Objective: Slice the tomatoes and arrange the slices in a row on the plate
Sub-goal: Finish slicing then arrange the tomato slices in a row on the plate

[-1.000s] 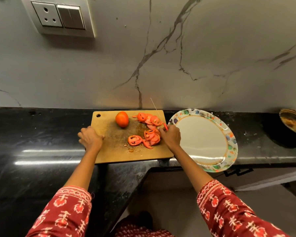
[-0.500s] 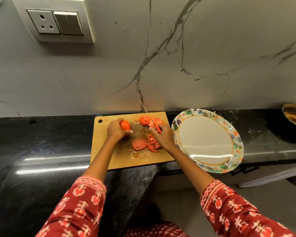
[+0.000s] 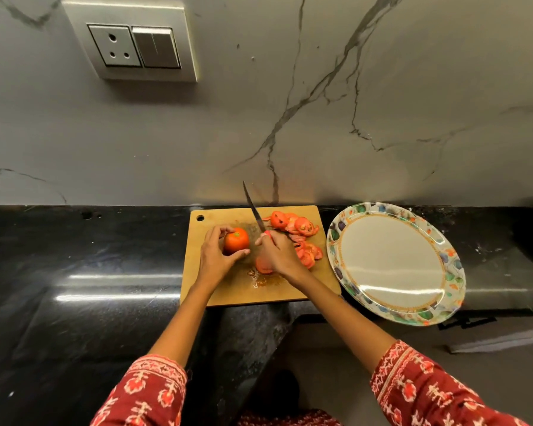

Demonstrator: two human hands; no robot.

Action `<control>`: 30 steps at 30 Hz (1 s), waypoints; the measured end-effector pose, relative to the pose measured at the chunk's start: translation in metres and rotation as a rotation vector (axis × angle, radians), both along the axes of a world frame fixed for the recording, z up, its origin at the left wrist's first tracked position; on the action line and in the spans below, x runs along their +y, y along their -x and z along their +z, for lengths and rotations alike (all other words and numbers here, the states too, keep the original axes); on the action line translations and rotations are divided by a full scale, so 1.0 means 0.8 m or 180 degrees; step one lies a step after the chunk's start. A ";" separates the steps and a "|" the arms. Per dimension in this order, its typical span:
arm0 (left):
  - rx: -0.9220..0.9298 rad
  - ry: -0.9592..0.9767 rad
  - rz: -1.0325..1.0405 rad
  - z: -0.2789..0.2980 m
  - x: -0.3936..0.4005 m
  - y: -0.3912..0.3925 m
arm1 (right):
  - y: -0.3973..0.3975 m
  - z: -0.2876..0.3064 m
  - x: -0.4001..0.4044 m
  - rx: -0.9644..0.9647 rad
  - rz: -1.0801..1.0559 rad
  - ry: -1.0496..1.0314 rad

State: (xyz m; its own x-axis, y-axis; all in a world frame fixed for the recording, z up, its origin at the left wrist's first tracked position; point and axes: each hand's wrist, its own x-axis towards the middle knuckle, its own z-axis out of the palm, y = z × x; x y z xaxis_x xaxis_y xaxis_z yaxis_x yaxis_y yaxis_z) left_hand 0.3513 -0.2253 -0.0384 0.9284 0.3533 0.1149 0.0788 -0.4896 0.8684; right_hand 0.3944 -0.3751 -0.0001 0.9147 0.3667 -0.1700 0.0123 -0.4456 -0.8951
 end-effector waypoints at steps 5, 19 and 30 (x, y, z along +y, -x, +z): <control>-0.0025 0.0154 -0.0108 0.006 -0.001 0.002 | 0.014 -0.004 0.013 -0.0032 0.0139 0.0367; 0.0340 0.0086 0.0283 0.003 0.004 -0.005 | 0.048 0.002 0.019 -0.0497 0.0203 0.1594; 0.0287 -0.0077 0.0116 0.012 0.009 -0.006 | 0.044 0.012 0.033 -0.0349 0.0085 0.1846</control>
State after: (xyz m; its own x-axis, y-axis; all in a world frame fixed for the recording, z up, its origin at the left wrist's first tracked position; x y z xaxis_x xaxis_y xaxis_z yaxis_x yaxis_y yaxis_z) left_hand 0.3561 -0.2184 -0.0287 0.9220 0.3850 0.0404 0.1741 -0.5057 0.8450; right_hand 0.3594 -0.3486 0.0092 0.9300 0.2651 -0.2546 0.1089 -0.8602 -0.4981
